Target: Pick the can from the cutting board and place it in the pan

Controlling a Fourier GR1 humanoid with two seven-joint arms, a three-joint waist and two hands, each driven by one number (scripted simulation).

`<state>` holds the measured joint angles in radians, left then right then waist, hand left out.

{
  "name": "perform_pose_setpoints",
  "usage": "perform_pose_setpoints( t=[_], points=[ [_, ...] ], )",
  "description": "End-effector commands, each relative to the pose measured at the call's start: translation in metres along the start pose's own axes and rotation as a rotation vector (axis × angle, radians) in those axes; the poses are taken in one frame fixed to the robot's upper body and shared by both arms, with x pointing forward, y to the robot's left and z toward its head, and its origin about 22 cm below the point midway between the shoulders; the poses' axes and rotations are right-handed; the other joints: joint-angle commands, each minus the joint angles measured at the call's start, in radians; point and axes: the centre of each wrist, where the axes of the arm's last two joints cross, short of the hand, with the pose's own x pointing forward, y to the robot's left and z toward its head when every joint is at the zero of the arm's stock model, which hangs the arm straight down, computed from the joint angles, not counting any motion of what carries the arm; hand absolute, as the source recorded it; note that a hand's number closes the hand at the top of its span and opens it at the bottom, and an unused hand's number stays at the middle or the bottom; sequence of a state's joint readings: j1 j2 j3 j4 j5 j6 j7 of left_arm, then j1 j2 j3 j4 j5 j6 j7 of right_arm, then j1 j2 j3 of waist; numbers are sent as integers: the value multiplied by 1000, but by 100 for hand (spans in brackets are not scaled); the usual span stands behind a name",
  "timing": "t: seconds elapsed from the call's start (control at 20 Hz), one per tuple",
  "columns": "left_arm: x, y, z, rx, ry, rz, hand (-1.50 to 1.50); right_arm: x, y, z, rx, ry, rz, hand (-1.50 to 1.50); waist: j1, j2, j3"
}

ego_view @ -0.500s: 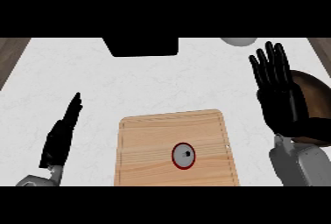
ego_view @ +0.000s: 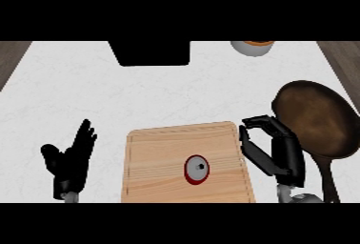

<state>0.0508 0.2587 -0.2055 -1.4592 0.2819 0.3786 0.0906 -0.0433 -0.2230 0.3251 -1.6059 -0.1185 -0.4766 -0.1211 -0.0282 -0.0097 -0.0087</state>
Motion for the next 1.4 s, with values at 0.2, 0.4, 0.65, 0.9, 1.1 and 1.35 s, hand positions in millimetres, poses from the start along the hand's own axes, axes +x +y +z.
perform_pose_setpoints(
  t=[0.2,0.4,0.65,0.9,1.1,1.35],
  points=[
    [-13,4,8,37,67,107,0,-28,61,102,-201,-75,301,-150,-16,-10,-2],
    [-15,5,9,25,57,124,0,-30,78,145,-309,-48,410,-150,-8,0,-2],
    [-8,1,3,-9,54,120,0,-29,83,157,-342,18,515,-150,6,14,-2],
    [-6,-10,4,-31,36,138,0,-19,65,128,-318,141,617,-150,20,20,-3],
    [-5,-6,3,-29,31,108,0,-29,60,128,-149,372,773,-150,42,31,-6],
    [-1,-14,0,-59,37,113,0,-12,62,100,-60,539,981,-150,56,25,-2]
  ],
)
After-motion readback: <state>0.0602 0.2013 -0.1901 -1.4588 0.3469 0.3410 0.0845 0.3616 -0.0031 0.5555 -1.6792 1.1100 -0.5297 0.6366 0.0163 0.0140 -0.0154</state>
